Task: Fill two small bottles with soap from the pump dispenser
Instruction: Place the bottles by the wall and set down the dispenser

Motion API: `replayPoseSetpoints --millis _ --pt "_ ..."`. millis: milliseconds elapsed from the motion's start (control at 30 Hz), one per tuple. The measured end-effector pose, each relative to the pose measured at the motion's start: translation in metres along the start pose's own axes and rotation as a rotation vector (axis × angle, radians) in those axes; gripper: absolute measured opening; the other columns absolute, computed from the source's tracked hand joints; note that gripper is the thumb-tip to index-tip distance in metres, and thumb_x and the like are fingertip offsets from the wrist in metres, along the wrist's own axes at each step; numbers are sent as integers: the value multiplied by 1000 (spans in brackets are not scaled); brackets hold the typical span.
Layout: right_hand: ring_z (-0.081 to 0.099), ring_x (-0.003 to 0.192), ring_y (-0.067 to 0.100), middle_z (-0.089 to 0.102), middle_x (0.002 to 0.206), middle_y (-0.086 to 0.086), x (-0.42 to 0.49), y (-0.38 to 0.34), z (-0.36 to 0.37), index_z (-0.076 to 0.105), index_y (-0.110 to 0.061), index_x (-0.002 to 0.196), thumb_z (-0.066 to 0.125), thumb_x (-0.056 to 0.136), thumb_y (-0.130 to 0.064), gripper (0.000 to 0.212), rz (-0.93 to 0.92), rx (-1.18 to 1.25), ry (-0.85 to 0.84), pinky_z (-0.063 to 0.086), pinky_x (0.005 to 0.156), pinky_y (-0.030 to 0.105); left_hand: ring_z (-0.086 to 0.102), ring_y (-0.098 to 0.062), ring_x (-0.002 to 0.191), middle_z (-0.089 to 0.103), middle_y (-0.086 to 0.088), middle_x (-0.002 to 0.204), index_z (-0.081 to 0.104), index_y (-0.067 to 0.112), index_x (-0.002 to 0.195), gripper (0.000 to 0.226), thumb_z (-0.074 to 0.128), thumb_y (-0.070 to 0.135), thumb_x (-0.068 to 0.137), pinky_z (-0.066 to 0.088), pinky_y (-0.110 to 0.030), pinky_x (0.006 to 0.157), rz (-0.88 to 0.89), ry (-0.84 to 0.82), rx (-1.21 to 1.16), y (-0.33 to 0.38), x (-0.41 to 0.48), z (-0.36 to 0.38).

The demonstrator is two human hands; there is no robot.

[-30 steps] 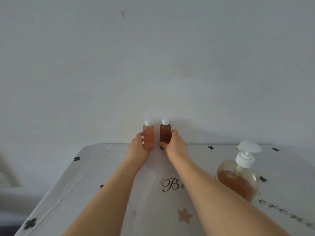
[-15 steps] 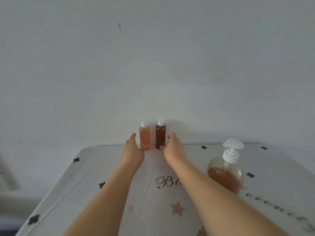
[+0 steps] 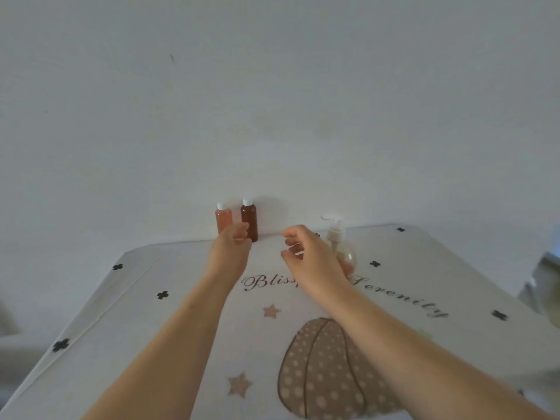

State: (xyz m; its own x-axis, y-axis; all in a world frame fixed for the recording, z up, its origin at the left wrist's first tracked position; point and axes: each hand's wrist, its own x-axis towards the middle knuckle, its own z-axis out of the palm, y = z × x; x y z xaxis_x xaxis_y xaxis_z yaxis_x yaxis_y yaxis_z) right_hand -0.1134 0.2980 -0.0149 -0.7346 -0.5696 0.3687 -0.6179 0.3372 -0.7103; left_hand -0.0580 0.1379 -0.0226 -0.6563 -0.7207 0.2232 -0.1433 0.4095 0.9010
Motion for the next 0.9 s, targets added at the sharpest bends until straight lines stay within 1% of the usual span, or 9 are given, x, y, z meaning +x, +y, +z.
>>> replayPoseSetpoints --millis 133,233,300,367,467,567,700,800,900 --pt "60 90 5 63 103 -14 -21 14 -40 66 -25 103 57 99 -11 17 -35 -54 140 46 76 17 59 -15 82 65 3 115 62 19 122 35 55 2 92 46 -20 65 17 -116 -48 12 -22 12" --pt "60 90 11 62 101 -8 -25 38 -67 62 -24 94 56 94 -3 22 41 -88 222 39 72 20 59 -14 82 64 4 117 61 18 122 36 56 0 91 48 -19 65 37 -198 -39 18 -37 23" --pt "60 95 15 61 111 -4 -23 54 -76 62 -21 109 58 95 -6 21 163 -115 176 40 75 24 63 -15 89 64 5 119 61 19 123 36 59 2 91 53 -24 75 46 -248 0 21 -45 31" --pt "60 98 15 59 123 -2 -21 68 -78 57 -20 129 63 96 -16 34 281 -115 73 43 78 27 66 -17 97 65 5 121 60 21 125 37 61 7 90 54 -36 90 57 -302 56 21 -51 41" --pt "60 106 16 58 134 0 -20 80 -77 46 -25 146 67 96 -22 54 352 -36 -48 46 85 29 65 -16 102 61 7 124 56 24 132 44 65 15 90 51 -41 97 54 -369 87 23 -60 56" --pt "64 113 20 61 134 1 -19 84 -73 44 -26 147 66 94 -14 58 356 43 -100 51 90 31 65 -15 102 59 7 124 52 24 136 48 66 19 90 51 -42 97 43 -379 65 23 -63 66" --pt "64 108 16 57 136 -1 -20 85 -71 38 -27 149 70 93 -14 66 335 95 -139 47 75 20 60 -13 110 53 5 138 44 24 144 53 58 13 94 44 -29 96 17 -373 46 23 -58 70" --pt "62 110 16 53 137 -5 -19 84 -66 33 -24 151 80 87 -23 80 325 138 -164 51 90 29 48 -14 132 43 8 150 34 27 151 58 48 9 97 33 -24 98 12 -445 31 27 -53 72" --pt "59 115 16 48 140 -6 -15 82 -59 28 -24 155 89 75 -36 101 305 110 -184 50 101 37 50 -12 120 51 13 132 43 26 145 47 50 15 100 32 -23 93 -2 -443 -42 31 -50 77"
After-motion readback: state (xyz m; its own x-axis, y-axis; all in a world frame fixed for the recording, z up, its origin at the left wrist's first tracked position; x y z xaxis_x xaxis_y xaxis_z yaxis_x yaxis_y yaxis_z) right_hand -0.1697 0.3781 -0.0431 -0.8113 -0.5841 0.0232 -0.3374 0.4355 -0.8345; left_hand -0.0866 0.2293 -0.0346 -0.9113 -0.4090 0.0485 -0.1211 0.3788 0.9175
